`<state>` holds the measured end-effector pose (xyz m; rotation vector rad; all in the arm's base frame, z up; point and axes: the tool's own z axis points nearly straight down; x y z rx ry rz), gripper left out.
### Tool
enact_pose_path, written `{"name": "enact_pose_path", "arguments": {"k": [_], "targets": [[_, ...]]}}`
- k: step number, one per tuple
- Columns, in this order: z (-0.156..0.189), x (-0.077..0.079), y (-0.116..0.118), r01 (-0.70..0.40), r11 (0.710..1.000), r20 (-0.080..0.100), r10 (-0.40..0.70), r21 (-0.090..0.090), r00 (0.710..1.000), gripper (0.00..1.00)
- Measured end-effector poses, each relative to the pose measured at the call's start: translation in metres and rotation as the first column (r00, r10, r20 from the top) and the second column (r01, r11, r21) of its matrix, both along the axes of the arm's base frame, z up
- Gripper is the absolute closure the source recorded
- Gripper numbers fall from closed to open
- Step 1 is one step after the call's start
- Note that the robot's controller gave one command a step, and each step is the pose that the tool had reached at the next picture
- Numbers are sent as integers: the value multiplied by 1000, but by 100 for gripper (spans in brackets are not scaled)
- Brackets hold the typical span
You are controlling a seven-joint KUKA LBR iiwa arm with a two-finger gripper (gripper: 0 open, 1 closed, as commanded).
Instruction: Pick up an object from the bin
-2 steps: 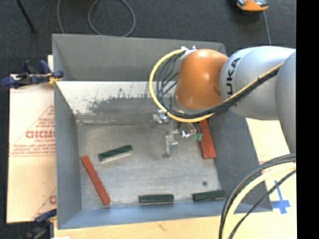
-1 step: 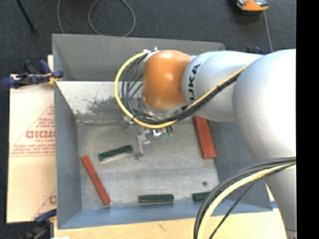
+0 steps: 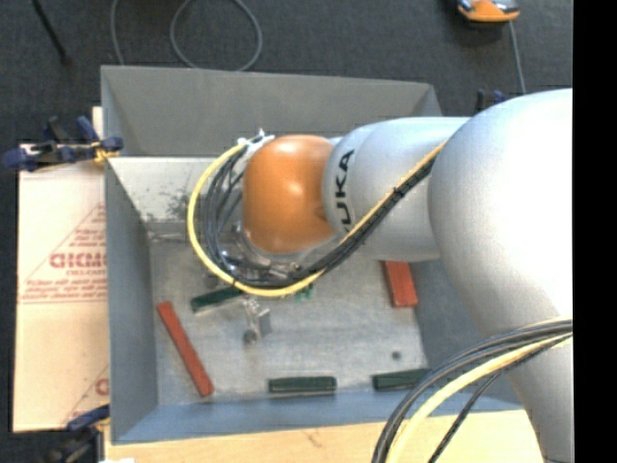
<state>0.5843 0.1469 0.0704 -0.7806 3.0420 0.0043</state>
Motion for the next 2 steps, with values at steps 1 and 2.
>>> {"name": "enact_pose_path", "arguments": {"k": [1, 2], "targets": [[1, 2, -3, 9, 1000, 3, -9, 0, 1000, 100], [136, 16, 0, -6, 1000, 13, 6, 0, 1000, 100]]}}
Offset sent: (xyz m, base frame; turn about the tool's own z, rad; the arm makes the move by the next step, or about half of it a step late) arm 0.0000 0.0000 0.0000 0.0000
